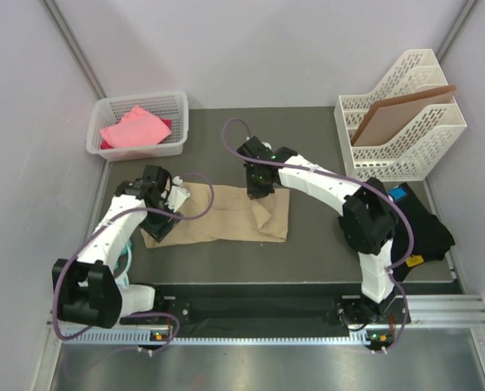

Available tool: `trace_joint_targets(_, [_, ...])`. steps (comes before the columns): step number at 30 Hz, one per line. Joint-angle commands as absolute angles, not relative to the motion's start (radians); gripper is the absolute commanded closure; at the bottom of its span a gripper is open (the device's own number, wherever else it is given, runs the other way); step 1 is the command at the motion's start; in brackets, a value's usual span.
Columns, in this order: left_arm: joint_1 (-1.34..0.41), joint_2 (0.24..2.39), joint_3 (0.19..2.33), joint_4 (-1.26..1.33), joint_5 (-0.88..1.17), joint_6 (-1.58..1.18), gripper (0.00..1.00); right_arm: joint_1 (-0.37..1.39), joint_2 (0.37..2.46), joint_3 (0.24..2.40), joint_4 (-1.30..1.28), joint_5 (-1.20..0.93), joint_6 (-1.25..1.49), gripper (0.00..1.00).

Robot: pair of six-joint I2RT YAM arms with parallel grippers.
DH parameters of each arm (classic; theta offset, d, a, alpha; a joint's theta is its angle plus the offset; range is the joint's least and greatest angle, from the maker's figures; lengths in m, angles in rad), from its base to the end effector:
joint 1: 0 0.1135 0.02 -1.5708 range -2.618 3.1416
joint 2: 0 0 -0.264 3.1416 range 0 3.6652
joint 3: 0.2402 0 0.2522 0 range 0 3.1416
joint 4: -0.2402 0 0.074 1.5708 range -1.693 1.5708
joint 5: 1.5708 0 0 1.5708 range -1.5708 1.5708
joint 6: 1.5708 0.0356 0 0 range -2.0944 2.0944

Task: Fold and stack the t-shirts
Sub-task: Fold the folded rectangular tshirt in 1/3 of the way

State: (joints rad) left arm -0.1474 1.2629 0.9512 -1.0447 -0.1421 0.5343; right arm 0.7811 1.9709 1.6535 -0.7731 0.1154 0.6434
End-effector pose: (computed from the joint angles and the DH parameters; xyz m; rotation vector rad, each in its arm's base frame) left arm 0.2132 -0.0266 0.2403 0.9639 2.7849 0.2668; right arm 0.3046 0.2962 0.2402 -0.1469 2.6833 0.3125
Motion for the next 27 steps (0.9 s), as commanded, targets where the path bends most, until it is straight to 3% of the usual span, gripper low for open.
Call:
trace_joint_targets(1, [-0.143,1.232,0.927,-0.991,-0.166,0.546,0.31,0.824,2.023,1.767,-0.787,0.117,0.667,1.0])
trace_joint_targets(20, [-0.137,1.22,0.934,-1.003,-0.155,0.531,0.31,0.893,2.201,1.887,-0.755,0.037,0.693,1.0])
trace_joint_targets(23, [-0.135,1.209,0.934,-1.008,-0.163,0.532,0.31,0.894,2.224,1.902,-0.736,0.011,0.692,0.99])
trace_joint_targets(27, [-0.135,1.2,0.94,-1.026,-0.156,0.528,0.31,0.893,2.278,1.991,-0.742,-0.024,0.68,0.89])
